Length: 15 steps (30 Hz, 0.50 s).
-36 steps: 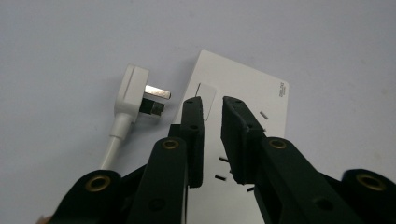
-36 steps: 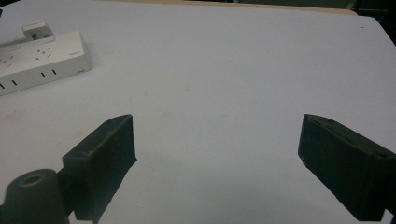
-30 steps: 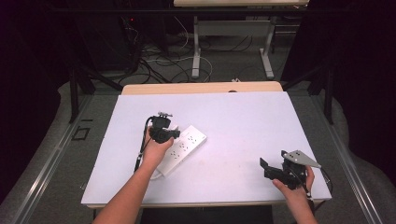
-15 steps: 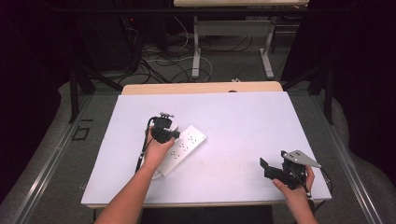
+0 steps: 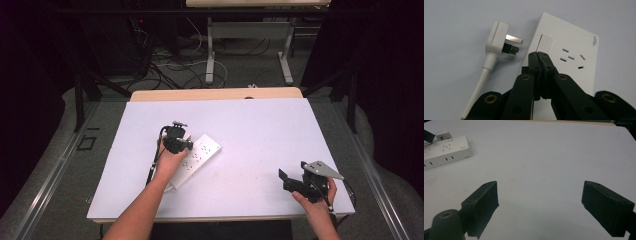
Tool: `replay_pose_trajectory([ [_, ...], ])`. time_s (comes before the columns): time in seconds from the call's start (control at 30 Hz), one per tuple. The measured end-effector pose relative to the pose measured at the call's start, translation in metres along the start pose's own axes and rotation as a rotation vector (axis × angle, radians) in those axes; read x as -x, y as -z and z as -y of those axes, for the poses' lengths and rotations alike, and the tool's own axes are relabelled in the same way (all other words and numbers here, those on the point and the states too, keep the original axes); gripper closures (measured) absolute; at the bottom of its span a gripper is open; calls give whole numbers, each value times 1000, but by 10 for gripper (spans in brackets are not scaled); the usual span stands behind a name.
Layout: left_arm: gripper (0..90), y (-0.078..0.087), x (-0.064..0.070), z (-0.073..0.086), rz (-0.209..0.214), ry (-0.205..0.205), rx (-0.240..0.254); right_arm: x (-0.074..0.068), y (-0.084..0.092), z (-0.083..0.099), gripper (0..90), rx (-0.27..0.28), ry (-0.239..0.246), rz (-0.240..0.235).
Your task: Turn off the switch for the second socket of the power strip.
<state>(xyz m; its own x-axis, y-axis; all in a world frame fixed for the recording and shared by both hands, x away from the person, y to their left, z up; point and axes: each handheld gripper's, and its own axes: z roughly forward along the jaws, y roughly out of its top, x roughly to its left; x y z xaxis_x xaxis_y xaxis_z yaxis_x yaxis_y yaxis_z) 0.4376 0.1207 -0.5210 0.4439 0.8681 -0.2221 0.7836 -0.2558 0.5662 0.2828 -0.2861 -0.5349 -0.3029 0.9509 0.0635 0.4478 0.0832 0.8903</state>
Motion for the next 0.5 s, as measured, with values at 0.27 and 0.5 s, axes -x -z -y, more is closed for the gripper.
replay_pose_trajectory([
  [0.27, 900, 0, 0, 0, -1, 13, 2, 0, 0, 0, 133, 0, 0, 0],
  [0.5, 900, -1, 0, 0, -1, 10, -1, 0, -1, 0, 133, 2, 9, -3],
])
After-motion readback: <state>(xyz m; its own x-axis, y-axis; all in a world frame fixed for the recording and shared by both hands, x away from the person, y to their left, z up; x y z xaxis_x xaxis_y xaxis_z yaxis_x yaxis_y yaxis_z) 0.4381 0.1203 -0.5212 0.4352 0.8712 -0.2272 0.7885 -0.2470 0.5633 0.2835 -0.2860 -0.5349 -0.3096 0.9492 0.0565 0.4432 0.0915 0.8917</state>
